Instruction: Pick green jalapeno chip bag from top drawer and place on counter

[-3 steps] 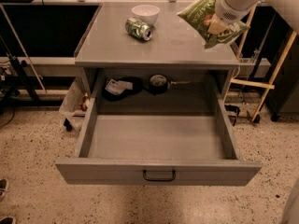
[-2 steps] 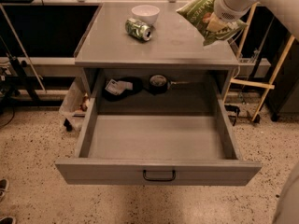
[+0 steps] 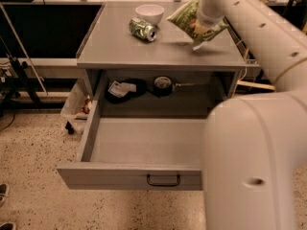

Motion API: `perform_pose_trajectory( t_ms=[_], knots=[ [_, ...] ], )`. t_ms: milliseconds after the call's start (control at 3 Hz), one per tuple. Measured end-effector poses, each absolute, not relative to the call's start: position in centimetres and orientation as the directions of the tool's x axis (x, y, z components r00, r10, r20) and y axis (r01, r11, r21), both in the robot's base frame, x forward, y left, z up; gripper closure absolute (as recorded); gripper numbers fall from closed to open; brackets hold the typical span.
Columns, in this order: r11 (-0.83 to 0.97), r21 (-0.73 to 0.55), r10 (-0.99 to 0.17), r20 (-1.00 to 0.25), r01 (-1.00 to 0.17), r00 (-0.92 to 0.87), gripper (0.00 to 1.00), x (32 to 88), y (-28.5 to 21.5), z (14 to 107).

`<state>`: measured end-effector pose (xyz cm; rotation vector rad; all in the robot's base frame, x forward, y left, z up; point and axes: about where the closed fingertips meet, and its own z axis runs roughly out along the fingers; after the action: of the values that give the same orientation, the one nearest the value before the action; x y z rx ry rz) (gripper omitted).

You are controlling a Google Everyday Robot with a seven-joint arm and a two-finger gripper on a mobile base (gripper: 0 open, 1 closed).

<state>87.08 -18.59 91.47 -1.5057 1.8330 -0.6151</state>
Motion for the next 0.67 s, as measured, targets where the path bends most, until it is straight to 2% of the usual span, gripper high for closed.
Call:
perform_pose_trajectory(
  t_ms=[333,667],
  knots=[
    [0.172,-0.675,-0.985,-0.123,-0.717,-0.121,1.0,89.37,-19.28,86.91],
    [0.171,-0.67,-0.985,-0.115,-0.722,-0.127,0.81,89.45,-19.6,86.83]
  ],
)
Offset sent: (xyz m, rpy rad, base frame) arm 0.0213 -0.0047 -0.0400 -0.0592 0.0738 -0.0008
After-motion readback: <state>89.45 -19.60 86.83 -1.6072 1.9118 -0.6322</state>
